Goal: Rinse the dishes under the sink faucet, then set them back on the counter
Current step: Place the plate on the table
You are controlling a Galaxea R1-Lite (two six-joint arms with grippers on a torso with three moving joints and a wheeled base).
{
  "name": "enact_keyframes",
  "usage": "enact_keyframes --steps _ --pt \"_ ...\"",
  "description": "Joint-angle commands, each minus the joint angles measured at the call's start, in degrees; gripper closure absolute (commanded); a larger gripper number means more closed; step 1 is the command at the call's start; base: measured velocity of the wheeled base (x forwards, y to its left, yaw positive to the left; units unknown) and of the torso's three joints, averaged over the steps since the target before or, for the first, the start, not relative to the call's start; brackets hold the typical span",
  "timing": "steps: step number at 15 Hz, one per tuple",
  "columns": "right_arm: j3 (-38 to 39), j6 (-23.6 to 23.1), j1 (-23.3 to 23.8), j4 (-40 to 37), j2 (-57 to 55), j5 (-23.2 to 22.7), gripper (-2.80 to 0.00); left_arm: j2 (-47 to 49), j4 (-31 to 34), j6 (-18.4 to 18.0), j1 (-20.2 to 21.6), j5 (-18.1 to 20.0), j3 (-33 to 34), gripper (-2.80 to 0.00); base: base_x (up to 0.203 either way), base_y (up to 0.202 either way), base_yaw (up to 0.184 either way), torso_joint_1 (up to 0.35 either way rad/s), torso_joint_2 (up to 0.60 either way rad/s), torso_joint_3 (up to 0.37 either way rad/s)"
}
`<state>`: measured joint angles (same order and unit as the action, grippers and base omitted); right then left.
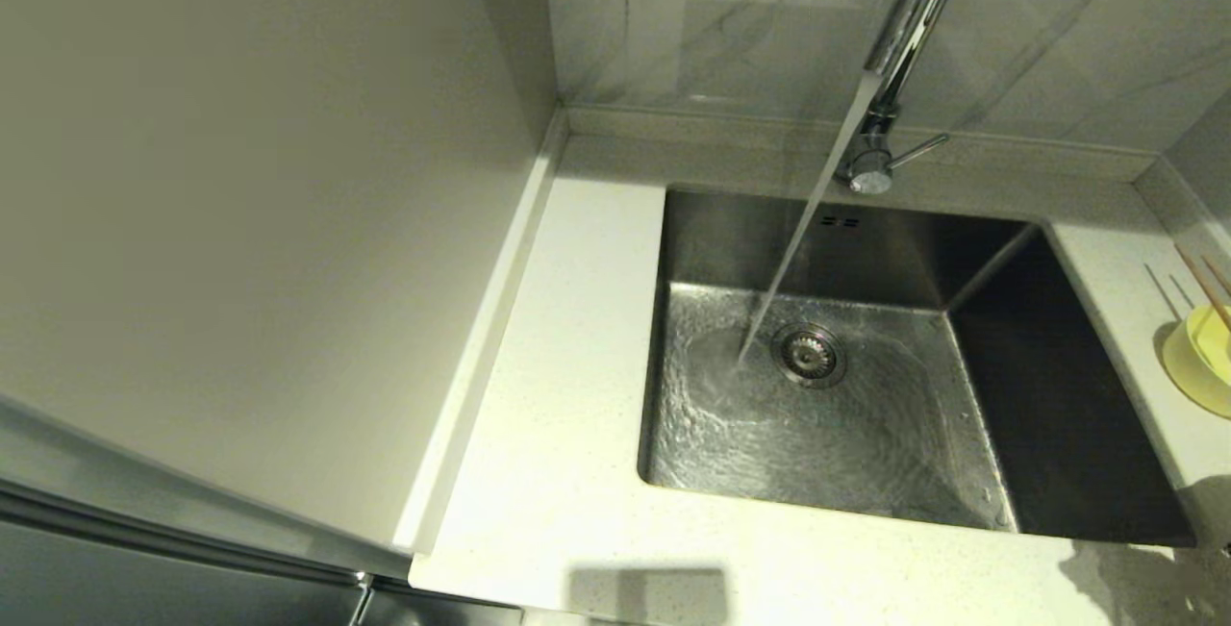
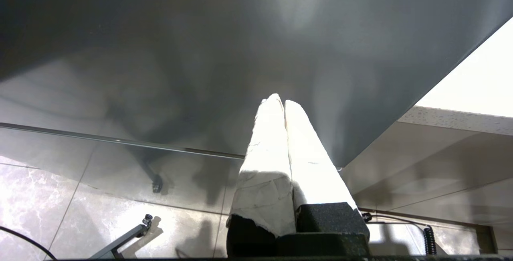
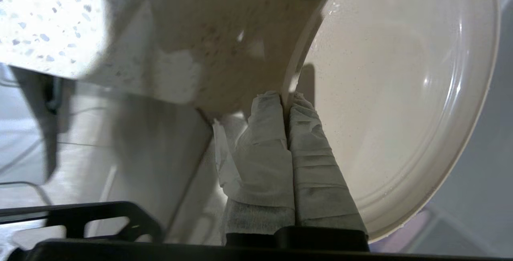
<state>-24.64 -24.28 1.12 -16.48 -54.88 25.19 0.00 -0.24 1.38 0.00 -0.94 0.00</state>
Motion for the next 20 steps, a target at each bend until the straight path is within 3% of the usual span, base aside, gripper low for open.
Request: enact_keyframes --steps 1,11,16,20 --pt "-1.55 -3.37 0.02 -0.04 -1.49 0.13 0.00 -0.09 -0.02 0.03 0.00 -0.03 0.00 0.00 0.000 0.000 0.000 0.000 0.00 0.000" --pt "-8.42 -18.15 0.11 0.40 -7.80 1.66 0.00 -0.09 -0.02 0.03 0.00 -0.03 0.00 0.00 0.000 0.000 0.000 0.000 0.00 0.000" --pt "-8.22 -30.56 0.25 11.64 -12.35 3.64 0.00 -0.09 -0.02 0.03 0.00 -0.03 0.00 0.00 0.000 0.000 0.000 0.000 0.00 0.000" --pt "-7.98 -44.03 1.89 23.96 -15.92 4.22 0.00 -0.09 -0.02 0.03 0.00 -0.03 0.00 0.00 0.000 0.000 0.000 0.000 0.00 0.000"
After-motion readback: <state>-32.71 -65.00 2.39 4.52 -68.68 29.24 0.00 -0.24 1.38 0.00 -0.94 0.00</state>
